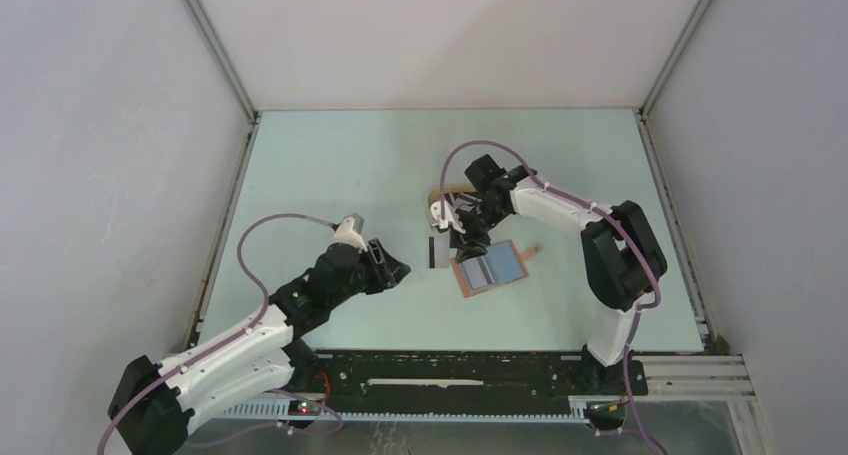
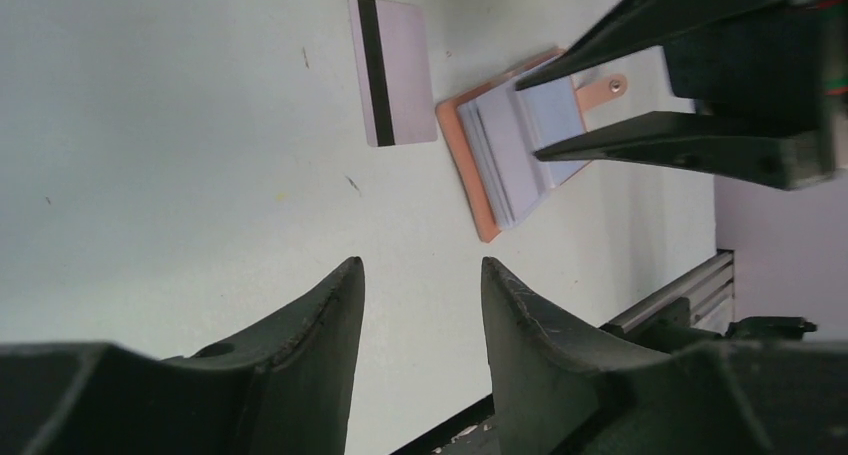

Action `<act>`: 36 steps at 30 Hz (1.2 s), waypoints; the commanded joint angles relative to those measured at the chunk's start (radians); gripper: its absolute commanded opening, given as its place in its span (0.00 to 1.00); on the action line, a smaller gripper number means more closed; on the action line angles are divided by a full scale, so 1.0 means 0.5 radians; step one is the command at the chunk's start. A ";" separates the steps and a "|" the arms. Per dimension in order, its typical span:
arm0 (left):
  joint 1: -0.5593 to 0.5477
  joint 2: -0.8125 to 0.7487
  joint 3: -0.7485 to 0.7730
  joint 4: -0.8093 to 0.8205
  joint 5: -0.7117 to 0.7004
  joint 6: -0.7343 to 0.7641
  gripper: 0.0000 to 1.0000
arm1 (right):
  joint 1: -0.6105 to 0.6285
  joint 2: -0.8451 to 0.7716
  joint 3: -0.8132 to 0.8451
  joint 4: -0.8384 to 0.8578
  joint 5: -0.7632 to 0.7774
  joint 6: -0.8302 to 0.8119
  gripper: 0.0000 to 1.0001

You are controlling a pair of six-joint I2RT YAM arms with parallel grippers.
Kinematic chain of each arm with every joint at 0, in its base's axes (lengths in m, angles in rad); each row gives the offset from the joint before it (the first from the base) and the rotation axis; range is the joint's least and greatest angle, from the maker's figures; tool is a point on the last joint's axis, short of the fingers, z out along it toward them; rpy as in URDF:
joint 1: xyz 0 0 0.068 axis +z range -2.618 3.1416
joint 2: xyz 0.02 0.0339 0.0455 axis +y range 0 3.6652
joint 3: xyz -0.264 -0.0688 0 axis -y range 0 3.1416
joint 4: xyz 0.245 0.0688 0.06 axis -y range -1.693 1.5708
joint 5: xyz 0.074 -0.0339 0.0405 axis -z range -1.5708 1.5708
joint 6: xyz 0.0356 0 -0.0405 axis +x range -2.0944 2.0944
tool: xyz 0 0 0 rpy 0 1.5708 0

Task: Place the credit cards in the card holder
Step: Move the credit card to the center of the board.

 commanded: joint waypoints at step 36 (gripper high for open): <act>-0.029 -0.676 -0.280 0.156 -0.024 0.484 0.58 | 0.205 0.838 0.864 -0.138 0.594 0.676 0.63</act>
